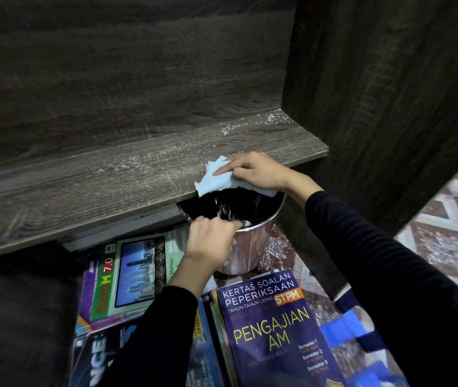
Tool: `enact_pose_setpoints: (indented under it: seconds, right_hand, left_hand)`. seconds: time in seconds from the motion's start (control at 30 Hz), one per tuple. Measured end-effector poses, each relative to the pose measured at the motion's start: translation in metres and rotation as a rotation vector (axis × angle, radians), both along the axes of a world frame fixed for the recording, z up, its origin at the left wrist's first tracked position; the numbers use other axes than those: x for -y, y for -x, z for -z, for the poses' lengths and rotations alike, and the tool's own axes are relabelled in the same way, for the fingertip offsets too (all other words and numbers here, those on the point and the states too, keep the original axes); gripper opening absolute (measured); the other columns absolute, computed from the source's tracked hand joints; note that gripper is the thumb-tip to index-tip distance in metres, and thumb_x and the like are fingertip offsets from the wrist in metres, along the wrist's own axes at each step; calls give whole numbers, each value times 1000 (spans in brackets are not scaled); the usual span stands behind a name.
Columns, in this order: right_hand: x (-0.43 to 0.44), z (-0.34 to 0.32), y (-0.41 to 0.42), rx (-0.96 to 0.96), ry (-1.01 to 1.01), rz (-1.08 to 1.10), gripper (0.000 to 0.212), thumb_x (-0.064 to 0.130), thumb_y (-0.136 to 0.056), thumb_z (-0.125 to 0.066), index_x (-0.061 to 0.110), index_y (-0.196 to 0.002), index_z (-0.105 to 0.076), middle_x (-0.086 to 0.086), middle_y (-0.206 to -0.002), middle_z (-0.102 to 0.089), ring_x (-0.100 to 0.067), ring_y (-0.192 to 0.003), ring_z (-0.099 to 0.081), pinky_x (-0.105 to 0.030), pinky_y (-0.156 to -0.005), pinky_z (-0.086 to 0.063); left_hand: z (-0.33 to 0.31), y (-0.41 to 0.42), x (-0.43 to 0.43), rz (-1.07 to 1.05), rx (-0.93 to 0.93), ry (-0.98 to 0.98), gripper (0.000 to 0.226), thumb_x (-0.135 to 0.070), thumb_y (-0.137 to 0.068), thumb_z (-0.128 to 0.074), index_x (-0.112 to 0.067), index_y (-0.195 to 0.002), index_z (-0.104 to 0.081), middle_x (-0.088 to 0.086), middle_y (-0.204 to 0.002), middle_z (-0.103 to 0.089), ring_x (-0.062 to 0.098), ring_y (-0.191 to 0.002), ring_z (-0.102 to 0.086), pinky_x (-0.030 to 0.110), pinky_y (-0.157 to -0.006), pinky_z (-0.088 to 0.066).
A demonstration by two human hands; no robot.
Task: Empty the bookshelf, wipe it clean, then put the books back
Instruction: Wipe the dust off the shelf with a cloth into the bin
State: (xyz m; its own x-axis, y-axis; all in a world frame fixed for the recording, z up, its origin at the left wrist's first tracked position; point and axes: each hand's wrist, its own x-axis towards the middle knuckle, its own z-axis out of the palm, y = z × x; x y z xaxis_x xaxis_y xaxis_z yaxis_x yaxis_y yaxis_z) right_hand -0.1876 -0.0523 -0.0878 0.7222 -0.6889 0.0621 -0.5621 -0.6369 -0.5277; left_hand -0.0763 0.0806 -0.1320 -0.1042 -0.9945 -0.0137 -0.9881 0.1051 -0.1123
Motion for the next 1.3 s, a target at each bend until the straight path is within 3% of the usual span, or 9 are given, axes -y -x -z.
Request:
enact_pose_setpoints:
  seconds: [0.13,0.2,0.3,0.4,0.5,0.8,0.93,1.17,1.3]
  right_hand:
    - [0,-7,13,86,-97,44,37,23,-86,-45,47,-105,-66,-5,-121,-66,-31,-107,-61,-38,-96,-45]
    - [7,-9,19,144,-50,162,38,24,-86,-44,44,-112,-65,-9,-122,-66,-30,-111,-60,-35,-98,-42]
    - [21,0,9,-34,115,280,43,18,-94,-45,26,-135,-53,-11,-138,-53,-30,-128,-46,-28,-102,-33]
    - [28,14,-18,-285,163,334,50,30,-97,-39,31,-147,-33,-19,-145,-38,-40,-129,-34,-41,-106,-31]
    - [29,13,-44,-331,198,343,53,38,-97,-39,37,-148,-25,-16,-149,-31,-40,-132,-28,-45,-106,-30]
    - [12,8,-40,-172,150,52,44,23,-93,-48,40,-134,-51,-7,-140,-50,-35,-126,-37,-36,-107,-27]
    - [-20,12,-17,-211,241,8,45,24,-96,-48,40,-138,-44,-11,-146,-41,-32,-133,-33,-32,-107,-21]
    - [-51,-1,29,-376,252,197,53,46,-90,-58,43,-140,-40,-2,-143,-39,-27,-128,-39,-37,-96,-39]
    - [-29,-19,53,-122,195,365,48,44,-89,-59,36,-135,-50,-7,-133,-57,-29,-123,-51,-38,-98,-42]
  left_hand:
    - [2,-2,-2,3,14,-7,28,-25,-95,-51,-32,-121,-54,5,-107,-68,27,-104,-61,29,-81,-39]
    - [2,-2,-1,5,11,-3,29,-24,-95,-51,-32,-123,-54,3,-106,-69,25,-103,-62,28,-77,-36]
    - [2,-1,-1,-1,4,-5,34,-24,-96,-50,-33,-128,-51,3,-106,-69,25,-103,-62,27,-76,-34]
    - [3,-3,0,-2,-7,-8,34,-26,-96,-50,-33,-129,-50,4,-108,-69,25,-104,-61,29,-83,-39]
    - [2,-7,1,-22,-18,-16,33,-27,-95,-50,-33,-127,-52,4,-109,-68,25,-106,-61,29,-84,-39]
    - [-1,-14,-5,-40,-16,-8,34,-22,-92,-53,-33,-124,-54,-1,-107,-69,23,-105,-61,26,-77,-36]
    - [-2,-12,-7,-26,-12,-14,29,-25,-93,-52,-31,-122,-55,6,-109,-68,27,-106,-60,28,-80,-38]
    - [4,1,-4,49,18,-17,29,-25,-94,-48,-29,-123,-54,8,-110,-67,28,-105,-61,30,-84,-40]
    - [6,13,5,68,-6,-6,27,-27,-94,-48,-28,-120,-56,8,-108,-68,28,-105,-61,30,-84,-42]
